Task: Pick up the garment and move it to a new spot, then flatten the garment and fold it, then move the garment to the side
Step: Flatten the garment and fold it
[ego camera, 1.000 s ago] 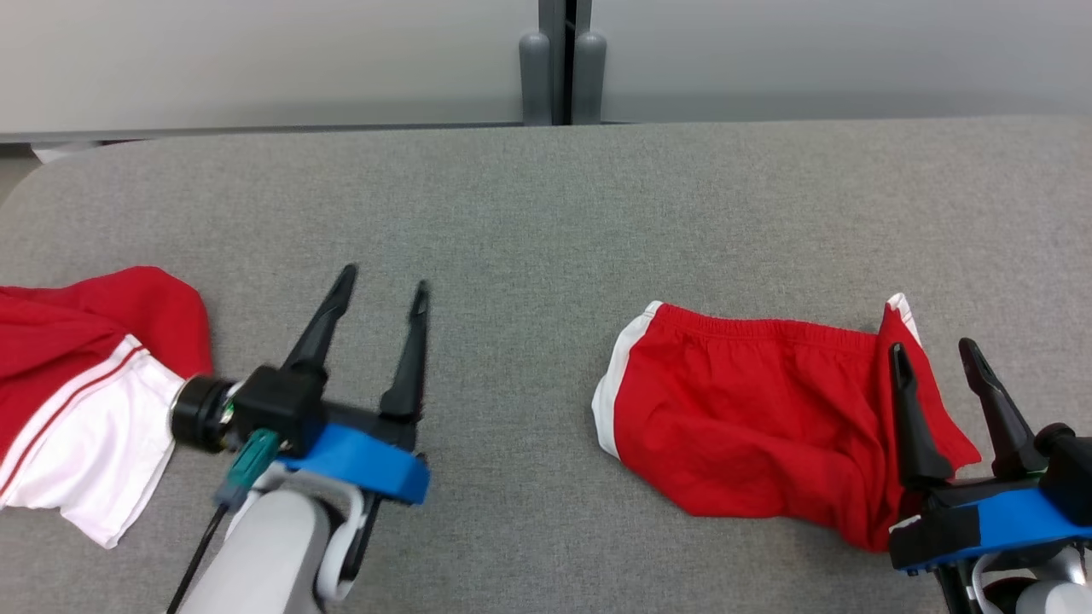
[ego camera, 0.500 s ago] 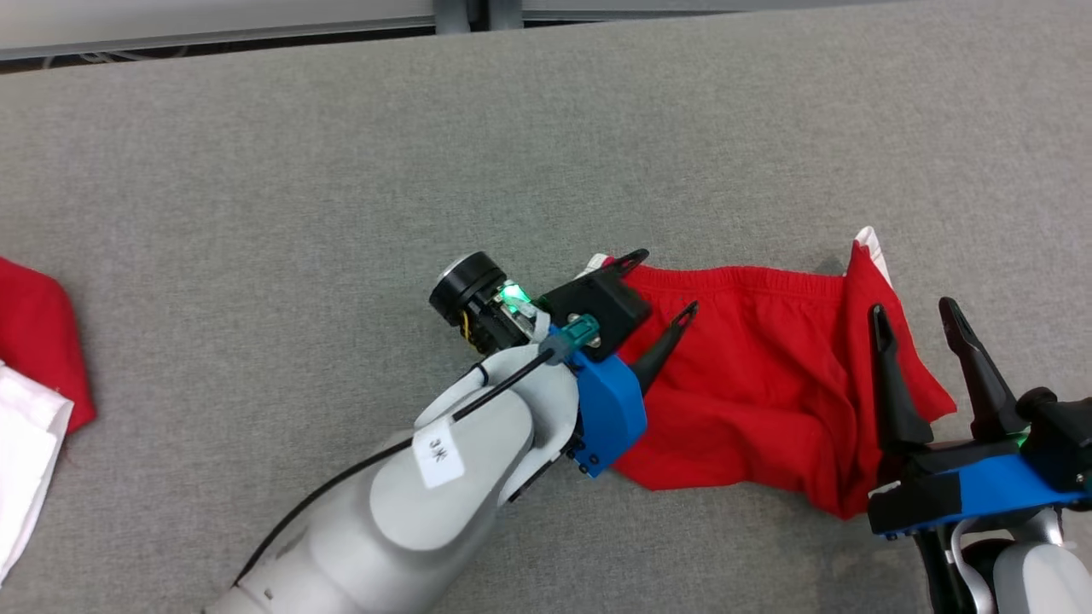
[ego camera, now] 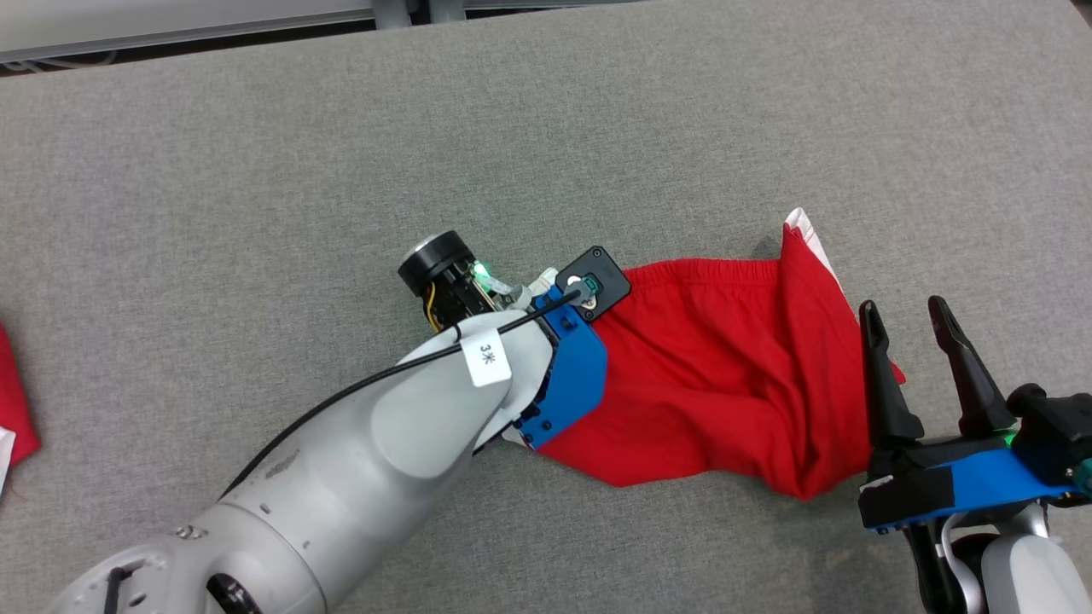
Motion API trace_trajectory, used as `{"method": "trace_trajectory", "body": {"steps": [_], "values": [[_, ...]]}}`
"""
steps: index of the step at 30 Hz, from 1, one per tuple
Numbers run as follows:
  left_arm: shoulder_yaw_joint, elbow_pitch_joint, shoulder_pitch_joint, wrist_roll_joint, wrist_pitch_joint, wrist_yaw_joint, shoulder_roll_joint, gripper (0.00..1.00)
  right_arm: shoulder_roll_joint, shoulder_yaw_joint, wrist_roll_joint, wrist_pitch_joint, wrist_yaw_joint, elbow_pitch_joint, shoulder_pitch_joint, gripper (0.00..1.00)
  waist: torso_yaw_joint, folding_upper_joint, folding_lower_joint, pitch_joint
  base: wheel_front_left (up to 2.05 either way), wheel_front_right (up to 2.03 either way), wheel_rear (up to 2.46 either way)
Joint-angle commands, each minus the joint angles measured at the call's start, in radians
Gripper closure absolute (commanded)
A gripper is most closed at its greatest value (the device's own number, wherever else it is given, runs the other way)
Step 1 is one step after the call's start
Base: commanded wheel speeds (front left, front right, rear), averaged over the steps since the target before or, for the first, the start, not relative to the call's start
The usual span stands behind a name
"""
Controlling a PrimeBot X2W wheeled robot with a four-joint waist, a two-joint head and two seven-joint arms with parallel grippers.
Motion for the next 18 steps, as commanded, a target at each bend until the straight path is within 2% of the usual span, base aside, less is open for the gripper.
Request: {"method": "trace_trajectory", "body": {"steps": [1, 4, 7, 13, 18], "values": [[-0.008, 0.021, -0.029, 0.002, -0.022, 0.002, 0.019, 1.00, 0.001, -0.007, 0.004, -0.008, 0.000, 0.004, -0.009, 0.00, 0.001, 0.0000, 0.0001, -0.002, 0.00, 0.00, 0.00], [-0.003, 0.031, -0.068, 0.017, -0.115, 0.008, 0.019, 1.00, 0.001, -0.019, 0.008, -0.014, 0.000, 0.007, -0.005, 0.00, 0.007, 0.0000, 0.0001, -0.012, 0.00, 0.00, 0.00], [0.016, 0.015, -0.098, 0.033, -0.215, 0.038, 0.006, 1.00, 0.001, -0.031, 0.006, -0.016, 0.000, 0.008, 0.007, 0.00, 0.018, 0.0000, 0.0001, -0.028, 0.00, 0.00, 0.00], [0.048, -0.108, -0.130, 0.065, -0.341, 0.138, 0.015, 1.00, 0.001, -0.050, 0.017, -0.017, 0.000, 0.013, 0.025, 0.00, 0.051, 0.0000, 0.0001, -0.071, 0.00, 0.00, 0.00], [0.074, -0.268, -0.071, 0.061, -0.354, 0.222, 0.084, 1.00, 0.001, -0.055, 0.027, -0.011, 0.000, 0.009, 0.042, 0.00, 0.074, 0.0000, 0.0001, -0.097, 0.00, 0.00, 0.00]]}}
